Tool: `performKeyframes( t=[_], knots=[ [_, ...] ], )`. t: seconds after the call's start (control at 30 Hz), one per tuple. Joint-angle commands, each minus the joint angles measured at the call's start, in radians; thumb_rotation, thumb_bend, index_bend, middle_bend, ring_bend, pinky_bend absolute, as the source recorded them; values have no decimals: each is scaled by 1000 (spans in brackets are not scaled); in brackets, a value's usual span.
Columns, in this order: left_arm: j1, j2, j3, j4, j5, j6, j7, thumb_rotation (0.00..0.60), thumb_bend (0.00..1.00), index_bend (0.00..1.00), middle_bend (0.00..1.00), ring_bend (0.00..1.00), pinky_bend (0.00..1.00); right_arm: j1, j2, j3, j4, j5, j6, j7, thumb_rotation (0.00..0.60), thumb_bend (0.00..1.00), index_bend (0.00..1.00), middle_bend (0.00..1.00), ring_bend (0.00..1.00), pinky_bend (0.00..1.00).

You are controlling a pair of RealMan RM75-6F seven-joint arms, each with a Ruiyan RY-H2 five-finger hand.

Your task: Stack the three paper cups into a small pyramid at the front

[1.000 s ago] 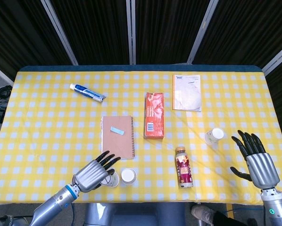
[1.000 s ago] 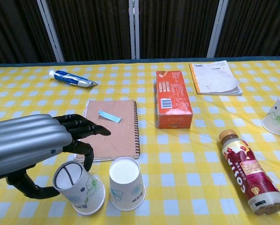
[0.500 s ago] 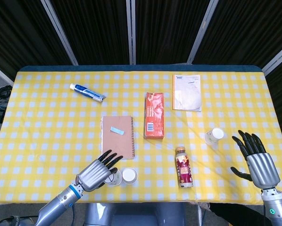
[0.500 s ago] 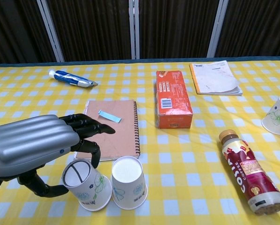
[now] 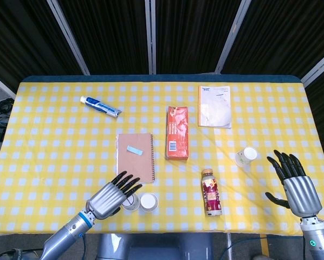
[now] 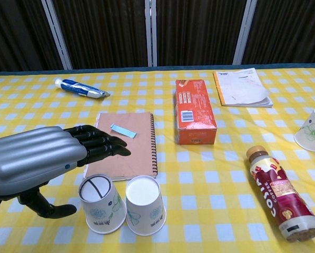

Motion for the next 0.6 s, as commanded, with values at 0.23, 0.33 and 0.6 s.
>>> performKeyframes(
  t=[0.23,0.33,0.6],
  knots=[
    [71,79,28,-9,102,142,-88,600,282,2,0,0,0,2,-4,2,6,5,-6,-3,600,29,116,0,0,29],
    [157,136,46,34,166,308,-161,600,268,0,0,0,0,8,-14,2,12,12,-23,-18,600,29,115,0,0,25],
    [299,236,44,164,197,543,-345,600,258,0,0,0,0,39,-36,15,1,33,-78,-58,600,29,115,0,0,20]
  ],
)
